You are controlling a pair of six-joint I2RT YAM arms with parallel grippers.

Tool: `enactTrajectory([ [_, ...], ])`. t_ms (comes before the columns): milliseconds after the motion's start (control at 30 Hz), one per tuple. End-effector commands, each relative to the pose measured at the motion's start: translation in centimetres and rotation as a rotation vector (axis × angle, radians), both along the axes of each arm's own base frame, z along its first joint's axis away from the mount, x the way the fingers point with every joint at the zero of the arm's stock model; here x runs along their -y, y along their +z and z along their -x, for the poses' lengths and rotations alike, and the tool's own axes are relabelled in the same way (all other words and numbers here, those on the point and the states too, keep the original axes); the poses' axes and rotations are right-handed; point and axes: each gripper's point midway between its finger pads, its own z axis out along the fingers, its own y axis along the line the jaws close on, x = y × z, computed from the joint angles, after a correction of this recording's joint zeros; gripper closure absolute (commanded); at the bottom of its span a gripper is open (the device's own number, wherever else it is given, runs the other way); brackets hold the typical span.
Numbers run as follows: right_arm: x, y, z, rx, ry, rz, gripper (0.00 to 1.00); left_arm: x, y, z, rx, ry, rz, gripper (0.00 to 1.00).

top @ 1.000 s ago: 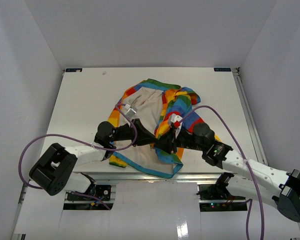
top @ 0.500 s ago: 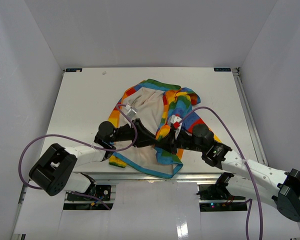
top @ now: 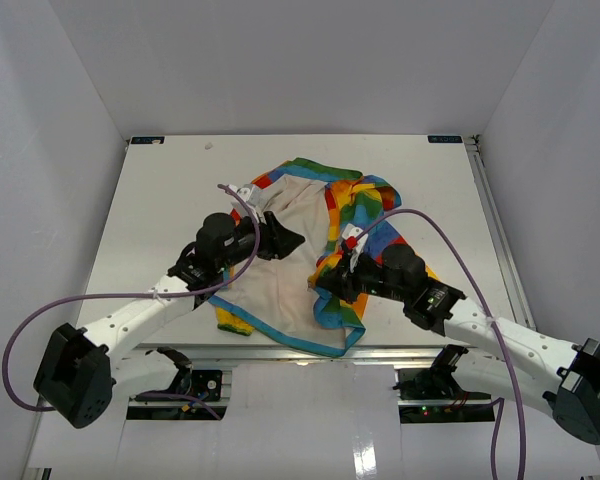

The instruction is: Zip up the jacket

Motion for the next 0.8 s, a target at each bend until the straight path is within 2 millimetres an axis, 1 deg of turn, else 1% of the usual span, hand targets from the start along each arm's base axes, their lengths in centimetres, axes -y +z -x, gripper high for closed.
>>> enactTrajectory([
  [0, 0.3, 2.7, -1.1, 0.029, -0.065, -0.041, 0.92, -5.7, -1.6, -3.2, -0.066, 0.317, -0.287, 0.39],
  [133, 0.6, 2.3, -1.5, 0.010, -0.092, -0.032, 0.92, -8.9, -3.2, -4.7, -0.163, 0.433, -0.484, 0.34],
  [167, 0.5, 2.2, -1.5, 0.004, -0.094, -0.030, 0.92, -9.9, -4.1, -4.8, -0.200, 0.453, -0.548, 0.34],
  [200, 0.5, 2.1, -1.5, -0.002, -0.094, -0.027, 0.92, -11.4, -5.4, -4.6, -0.256, 0.471, -0.635, 0.34],
  [267, 0.5, 2.1, -1.6, -0.011, -0.097, -0.021, 0.92, -13.1, -7.0, -4.6, -0.325, 0.495, -0.762, 0.34],
  [333, 0.6, 2.3, -1.5, -0.011, -0.096, -0.024, 0.92, -14.1, -8.8, -4.3, -0.380, 0.470, -0.860, 0.34],
  [400, 0.7, 2.5, -1.4, -0.008, -0.093, -0.033, 0.92, -14.7, -10.4, -3.4, -0.437, 0.421, -0.924, 0.35],
  [433, 0.7, 2.6, -1.4, -0.008, -0.095, -0.036, 0.92, -14.9, -10.8, -3.0, -0.452, 0.403, -0.934, 0.35],
  [500, 0.9, 3.0, -1.0, -0.002, -0.090, -0.048, 0.92, -16.2, -12.5, -2.3, -0.510, 0.387, -0.967, 0.35],
  [567, 1.0, 3.2, -0.8, 0.002, -0.083, -0.055, 0.92, -17.2, -12.6, -2.6, -0.518, 0.394, -0.951, 0.36],
  [700, 1.1, 3.7, -0.5, 0.003, -0.070, -0.067, 0.92, -19.6, -11.4, -3.8, -0.518, 0.425, -0.843, 0.36],
  [767, 1.1, 3.8, -0.4, 0.006, -0.068, -0.070, 0.92, -20.1, -11.4, -4.2, -0.548, 0.420, -0.788, 0.35],
])
